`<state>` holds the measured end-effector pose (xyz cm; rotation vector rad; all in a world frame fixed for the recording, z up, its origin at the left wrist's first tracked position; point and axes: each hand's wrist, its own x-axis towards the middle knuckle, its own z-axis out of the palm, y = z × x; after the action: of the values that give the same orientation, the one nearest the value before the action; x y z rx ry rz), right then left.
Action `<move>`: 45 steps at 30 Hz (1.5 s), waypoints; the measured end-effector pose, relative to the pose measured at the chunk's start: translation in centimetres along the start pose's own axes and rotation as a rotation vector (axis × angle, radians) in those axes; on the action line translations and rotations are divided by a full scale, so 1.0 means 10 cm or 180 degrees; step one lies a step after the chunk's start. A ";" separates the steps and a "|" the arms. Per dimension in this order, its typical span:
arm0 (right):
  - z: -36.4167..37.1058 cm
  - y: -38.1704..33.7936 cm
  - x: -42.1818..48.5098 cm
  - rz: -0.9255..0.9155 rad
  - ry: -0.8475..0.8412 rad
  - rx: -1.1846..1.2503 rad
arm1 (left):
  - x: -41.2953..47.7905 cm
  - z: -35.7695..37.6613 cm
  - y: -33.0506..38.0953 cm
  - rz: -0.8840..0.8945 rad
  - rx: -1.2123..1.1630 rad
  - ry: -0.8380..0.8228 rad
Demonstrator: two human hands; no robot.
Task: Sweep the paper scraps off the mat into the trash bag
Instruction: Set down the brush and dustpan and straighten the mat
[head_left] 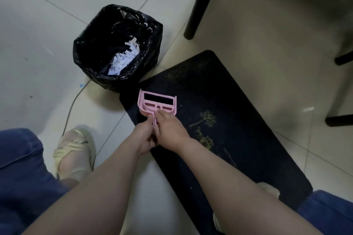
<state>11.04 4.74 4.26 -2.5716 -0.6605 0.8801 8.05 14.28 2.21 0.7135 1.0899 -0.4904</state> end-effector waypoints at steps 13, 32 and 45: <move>0.11 0.39 -0.07 0.0462 0.0175 0.0255 | 0.24 -0.42 -0.27 0.0519 0.0525 0.1267; -0.08 0.76 -1.12 0.2046 -0.0449 0.0569 | -0.17 0.41 -0.49 0.0187 0.3750 0.2195; 0.09 1.04 -1.99 0.2453 -0.0310 0.0882 | -0.68 1.07 -0.96 0.0600 0.6238 0.0952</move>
<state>-0.14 -14.26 8.45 -2.5235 0.4584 1.2123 5.54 0.07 8.75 2.6029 0.4643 -1.2855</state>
